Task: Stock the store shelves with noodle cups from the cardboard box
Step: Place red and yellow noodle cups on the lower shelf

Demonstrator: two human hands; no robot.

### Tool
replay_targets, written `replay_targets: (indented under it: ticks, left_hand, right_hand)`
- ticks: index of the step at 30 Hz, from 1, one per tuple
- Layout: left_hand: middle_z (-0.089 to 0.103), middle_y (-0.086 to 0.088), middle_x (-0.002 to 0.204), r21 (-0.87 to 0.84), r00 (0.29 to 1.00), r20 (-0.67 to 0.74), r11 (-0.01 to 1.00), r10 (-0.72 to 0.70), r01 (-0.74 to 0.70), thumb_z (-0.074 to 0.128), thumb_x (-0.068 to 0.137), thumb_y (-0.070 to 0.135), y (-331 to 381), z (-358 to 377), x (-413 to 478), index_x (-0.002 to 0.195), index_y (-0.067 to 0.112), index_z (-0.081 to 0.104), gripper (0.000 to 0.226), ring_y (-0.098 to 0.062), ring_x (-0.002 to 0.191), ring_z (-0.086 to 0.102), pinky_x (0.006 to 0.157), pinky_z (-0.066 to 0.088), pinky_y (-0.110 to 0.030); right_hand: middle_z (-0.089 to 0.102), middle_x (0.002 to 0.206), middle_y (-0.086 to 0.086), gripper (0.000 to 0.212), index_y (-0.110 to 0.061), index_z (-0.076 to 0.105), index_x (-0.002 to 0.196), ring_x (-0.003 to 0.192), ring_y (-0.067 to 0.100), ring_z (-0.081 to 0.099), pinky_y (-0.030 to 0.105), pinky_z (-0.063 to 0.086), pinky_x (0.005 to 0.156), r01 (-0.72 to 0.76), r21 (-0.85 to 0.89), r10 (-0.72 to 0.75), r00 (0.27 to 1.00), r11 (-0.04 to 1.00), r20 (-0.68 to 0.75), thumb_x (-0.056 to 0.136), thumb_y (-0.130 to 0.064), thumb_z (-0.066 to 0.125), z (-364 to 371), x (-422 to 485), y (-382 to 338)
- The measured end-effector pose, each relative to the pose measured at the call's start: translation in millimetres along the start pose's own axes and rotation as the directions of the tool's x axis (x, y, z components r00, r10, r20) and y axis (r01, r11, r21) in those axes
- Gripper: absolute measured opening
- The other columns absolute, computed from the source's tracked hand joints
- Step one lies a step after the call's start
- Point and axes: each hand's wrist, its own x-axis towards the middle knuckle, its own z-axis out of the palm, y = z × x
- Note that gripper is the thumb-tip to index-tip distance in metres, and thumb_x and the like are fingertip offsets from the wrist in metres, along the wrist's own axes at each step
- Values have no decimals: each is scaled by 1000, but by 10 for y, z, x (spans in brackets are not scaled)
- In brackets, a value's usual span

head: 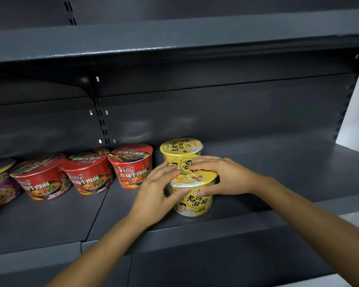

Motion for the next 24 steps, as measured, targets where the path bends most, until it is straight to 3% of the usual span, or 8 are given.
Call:
replay_targets:
  ticks: [5, 9, 14, 19, 24]
  left_hand:
    - [54, 10, 134, 2, 1000, -2, 1000, -1, 1, 41, 77, 78, 1, 1, 0, 127, 22, 60, 78, -4, 136, 33, 107, 18, -8]
    - [53, 11, 133, -2, 1000, -4, 1000, 6, -6, 41, 77, 78, -13, 3, 3, 127, 21, 60, 78, -5, 136, 34, 109, 22, -15]
    - [55, 9, 131, -3, 1000, -9, 1000, 27, -27, 42, 78, 76, -23, -2, 2, 125, 19, 61, 77, -9, 135, 38, 108, 25, -19]
    - [50, 12, 132, -7, 999, -5, 999, 44, -44, 43, 80, 74, -26, -6, 2, 126, 19, 60, 73, -7, 135, 35, 108, 18, -5]
    - [49, 13, 133, -35, 998, 9, 998, 58, -58, 45, 81, 72, -69, -23, 9, 127, 21, 59, 70, -5, 136, 34, 109, 19, -7]
  right_hand:
    - [30, 152, -14, 72, -38, 42, 139, 141, 0, 18, 21, 15, 115, -8, 8, 8, 1000, 1000, -1, 75, -50, 72, 0, 0, -4]
    - [30, 152, -15, 72, -38, 42, 139, 141, -1, 17, 18, 14, 113, -10, 10, 10, 1000, 1000, -4, 75, -51, 72, 5, 8, 5]
    - [31, 152, -14, 73, -39, 43, 138, 141, -1, 17, 26, 17, 118, -12, 25, 12, 1000, 1000, -6, 74, -51, 73, 12, 16, 6]
    - [29, 153, -12, 68, -37, 42, 140, 141, -1, 17, 25, 15, 118, 5, 40, -8, 999, 999, 52, 78, -49, 70, -73, -5, 5]
    - [31, 151, -13, 68, -38, 43, 139, 141, 0, 19, 25, 15, 117, 0, -8, 0, 999, 1000, 42, 78, -52, 69, -94, -6, -32]
